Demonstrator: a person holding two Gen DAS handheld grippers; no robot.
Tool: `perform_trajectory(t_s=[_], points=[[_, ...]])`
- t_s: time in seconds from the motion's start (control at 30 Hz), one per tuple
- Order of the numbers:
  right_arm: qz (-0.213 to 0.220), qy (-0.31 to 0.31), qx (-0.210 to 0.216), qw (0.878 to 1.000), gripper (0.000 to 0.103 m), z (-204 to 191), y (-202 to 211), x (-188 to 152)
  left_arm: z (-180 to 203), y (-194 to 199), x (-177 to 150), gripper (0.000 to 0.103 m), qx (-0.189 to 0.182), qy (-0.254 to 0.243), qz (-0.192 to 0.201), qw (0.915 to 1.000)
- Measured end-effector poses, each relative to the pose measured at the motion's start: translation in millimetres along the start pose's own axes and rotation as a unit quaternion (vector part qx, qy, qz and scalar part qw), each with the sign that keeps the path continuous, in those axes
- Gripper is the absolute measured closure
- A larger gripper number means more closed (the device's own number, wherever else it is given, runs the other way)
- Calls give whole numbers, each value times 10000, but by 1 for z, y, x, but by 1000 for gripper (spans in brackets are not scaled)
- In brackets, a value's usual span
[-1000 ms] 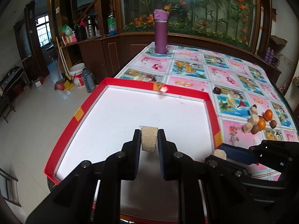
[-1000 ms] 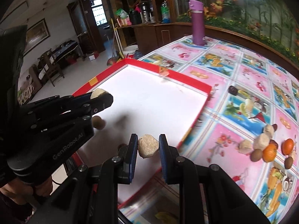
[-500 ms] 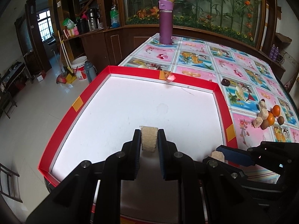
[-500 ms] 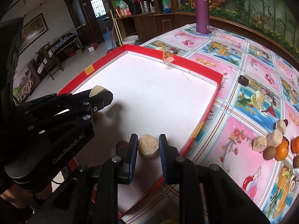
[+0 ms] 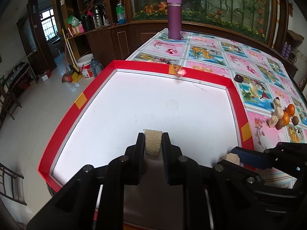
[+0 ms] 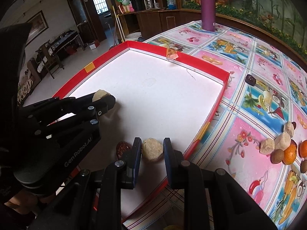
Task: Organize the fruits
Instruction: 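Carry both cakes into the tray and open both tools to release them, then move both tools back over the fruit pile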
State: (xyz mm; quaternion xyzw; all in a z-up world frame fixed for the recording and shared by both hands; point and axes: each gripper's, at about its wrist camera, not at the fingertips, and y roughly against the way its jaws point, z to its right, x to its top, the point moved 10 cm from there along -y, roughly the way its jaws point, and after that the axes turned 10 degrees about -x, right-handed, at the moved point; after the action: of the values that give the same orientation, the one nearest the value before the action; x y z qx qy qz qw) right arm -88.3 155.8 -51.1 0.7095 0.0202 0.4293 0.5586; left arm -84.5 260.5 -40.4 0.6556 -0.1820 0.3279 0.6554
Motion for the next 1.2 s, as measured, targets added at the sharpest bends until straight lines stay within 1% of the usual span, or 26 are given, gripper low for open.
perform_trajectory(t_s=[0.07, 0.13, 0.17, 0.2, 0.3, 0.37, 0.43, 0.67, 0.77, 0.9, 1.0, 1.07, 1.2], points=[[20, -15, 10, 10000, 81, 1, 2, 0, -2, 0, 0, 83, 50, 14, -20, 10000], [81, -54, 14, 10000, 77, 4, 5, 2, -3, 1, -1, 83, 89, 16, -24, 10000], [113, -79, -1, 9999, 73, 6, 6, 3, -3, 1, 0, 83, 113, 18, -27, 9999], [136, -98, -1, 9999, 72, 7, 7, 3, -4, 1, 0, 83, 139, 22, -32, 9999], [237, -159, 5, 9996, 72, 11, 13, 6, -4, 4, 1, 80, 215, 21, -12, 9998], [302, -228, 0, 9993, 72, 17, 18, 7, -3, 7, 3, 69, 248, 9, 26, 9997], [344, -283, -2, 9990, 72, 22, 20, 8, -2, 11, 5, 64, 308, -20, 91, 9995], [467, -533, -43, 9975, 72, 45, 33, 9, 10, 19, 14, 61, 353, -141, 197, 9991], [532, -667, -62, 9963, 72, 59, 40, 9, 20, 21, 17, 57, 352, -210, 219, 9989], [596, -785, -112, 9951, 72, 75, 48, 7, 34, 25, 21, 56, 338, -314, 271, 9986], [650, -894, -188, 9937, 72, 93, 57, 3, 49, 27, 26, 53, 266, -464, 297, 9981], [719, -1018, -332, 9917, 72, 114, 66, -2, 61, 29, 29, 43, 192, -581, 335, 9976], [700, -1175, -798, 9874, 72, 161, 79, -22, 98, 31, 34, 39, -298, -867, 397, 9950]])
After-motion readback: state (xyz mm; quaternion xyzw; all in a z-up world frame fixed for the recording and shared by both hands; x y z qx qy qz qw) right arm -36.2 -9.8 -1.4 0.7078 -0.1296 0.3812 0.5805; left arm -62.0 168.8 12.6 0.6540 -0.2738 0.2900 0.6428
